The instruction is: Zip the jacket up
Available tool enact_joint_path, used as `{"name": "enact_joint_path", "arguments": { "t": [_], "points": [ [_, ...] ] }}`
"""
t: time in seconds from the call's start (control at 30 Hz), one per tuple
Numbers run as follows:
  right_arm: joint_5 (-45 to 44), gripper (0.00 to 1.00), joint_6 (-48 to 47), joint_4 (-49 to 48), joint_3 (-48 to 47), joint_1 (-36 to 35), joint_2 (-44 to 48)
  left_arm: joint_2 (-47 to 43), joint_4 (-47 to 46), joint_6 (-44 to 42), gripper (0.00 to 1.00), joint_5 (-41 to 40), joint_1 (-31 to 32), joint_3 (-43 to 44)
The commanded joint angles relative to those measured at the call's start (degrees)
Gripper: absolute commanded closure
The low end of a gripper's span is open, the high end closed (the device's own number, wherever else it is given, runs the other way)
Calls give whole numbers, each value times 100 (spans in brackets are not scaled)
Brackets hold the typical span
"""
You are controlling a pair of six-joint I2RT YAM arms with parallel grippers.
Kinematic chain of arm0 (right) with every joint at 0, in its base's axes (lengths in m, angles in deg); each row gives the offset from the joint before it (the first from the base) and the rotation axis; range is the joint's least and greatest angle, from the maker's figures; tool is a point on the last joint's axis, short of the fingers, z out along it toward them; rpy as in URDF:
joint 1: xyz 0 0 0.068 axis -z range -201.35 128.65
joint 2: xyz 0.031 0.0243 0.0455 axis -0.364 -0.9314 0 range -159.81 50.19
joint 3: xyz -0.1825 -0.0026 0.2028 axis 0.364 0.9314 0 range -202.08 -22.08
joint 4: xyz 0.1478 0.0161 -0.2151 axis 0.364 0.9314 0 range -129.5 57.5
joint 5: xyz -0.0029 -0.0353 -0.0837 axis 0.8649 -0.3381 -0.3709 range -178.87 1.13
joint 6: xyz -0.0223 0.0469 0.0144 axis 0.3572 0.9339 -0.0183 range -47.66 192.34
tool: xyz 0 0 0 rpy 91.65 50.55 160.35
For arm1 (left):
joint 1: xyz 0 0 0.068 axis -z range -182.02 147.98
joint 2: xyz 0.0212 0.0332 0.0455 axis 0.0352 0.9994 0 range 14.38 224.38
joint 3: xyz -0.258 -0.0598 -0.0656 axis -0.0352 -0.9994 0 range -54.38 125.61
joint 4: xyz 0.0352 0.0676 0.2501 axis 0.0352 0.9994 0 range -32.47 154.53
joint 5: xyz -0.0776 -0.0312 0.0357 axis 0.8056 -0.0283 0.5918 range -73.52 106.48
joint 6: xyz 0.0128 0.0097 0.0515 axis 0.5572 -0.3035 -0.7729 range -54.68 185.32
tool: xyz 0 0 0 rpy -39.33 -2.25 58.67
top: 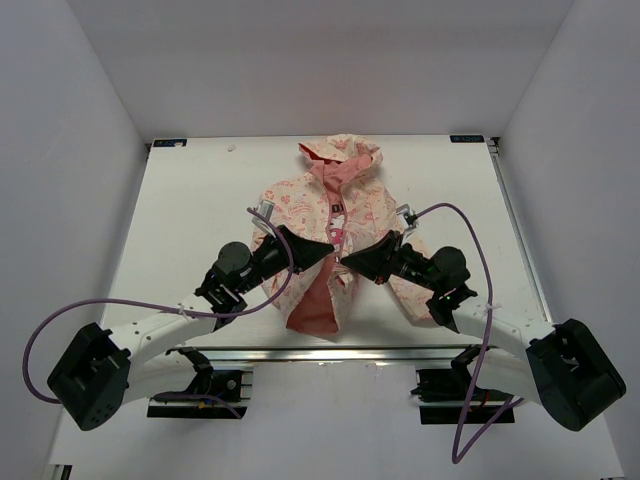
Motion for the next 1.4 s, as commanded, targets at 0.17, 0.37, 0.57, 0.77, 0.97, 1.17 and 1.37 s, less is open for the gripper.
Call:
{"name": "enact_joint_path", "arguments": {
  "t": [0.17, 0.37, 0.57, 0.77, 0.97, 1.17, 1.37],
  "points": [
    [51, 100, 38, -541, -262, 14, -26, 107, -318, 90, 100, 96, -10, -13],
    [25, 100, -6, -435, -314, 14, -35, 107, -379, 134, 100, 97, -1, -83],
    [-168, 100, -138, -163, -367, 14, 26, -7, -336, 90, 100, 70, -1, -118],
    [-160, 100, -121, -136, -411, 14, 18, -43, -379, 134, 100, 44, 8, -189],
    [-124, 100, -138, -92, -306, 14, 105, -192, -345, 151, 100, -114, 8, -224],
    [16, 100, -191, 48, -271, 14, 193, -227, -397, 169, 100, -123, 8, -241],
    [104, 100, -173, -39, -297, 14, 176, -122, -520, 222, 100, -44, 8, -224]
  ]
}}
